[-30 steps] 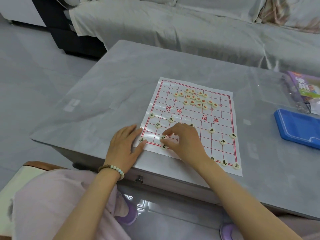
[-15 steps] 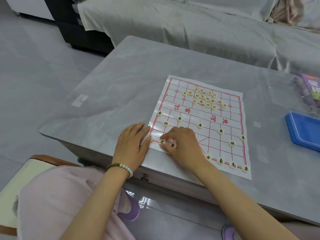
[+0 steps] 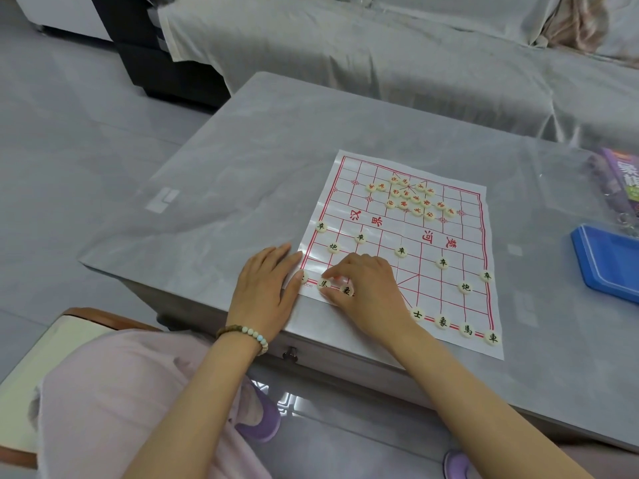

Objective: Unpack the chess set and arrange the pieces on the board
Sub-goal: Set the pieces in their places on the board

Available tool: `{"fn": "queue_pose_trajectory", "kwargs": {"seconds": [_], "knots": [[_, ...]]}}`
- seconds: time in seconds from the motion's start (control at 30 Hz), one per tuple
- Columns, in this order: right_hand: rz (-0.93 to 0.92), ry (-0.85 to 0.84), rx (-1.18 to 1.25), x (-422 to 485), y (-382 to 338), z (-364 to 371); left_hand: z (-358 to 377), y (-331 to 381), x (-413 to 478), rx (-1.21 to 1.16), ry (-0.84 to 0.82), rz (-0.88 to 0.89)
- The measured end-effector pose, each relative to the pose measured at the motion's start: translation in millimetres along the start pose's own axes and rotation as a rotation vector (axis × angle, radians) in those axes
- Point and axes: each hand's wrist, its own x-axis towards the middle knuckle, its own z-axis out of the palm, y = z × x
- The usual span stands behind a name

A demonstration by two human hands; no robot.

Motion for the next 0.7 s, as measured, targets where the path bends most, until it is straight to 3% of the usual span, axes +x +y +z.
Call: {"fn": "queue_pose_trajectory", "kwargs": {"seconds": [0.53,0.7], "knots": [[0.008,-0.004,0.009,-1.1,1.5,0.1,-1.1,1.1,-1.2,0.004,-0.011,-0.002],[0.028,0.084,0.058,-6.7,9.9,-6.1,-7.3,13.3,3.1,0.014,-0.003,0.097]]}}
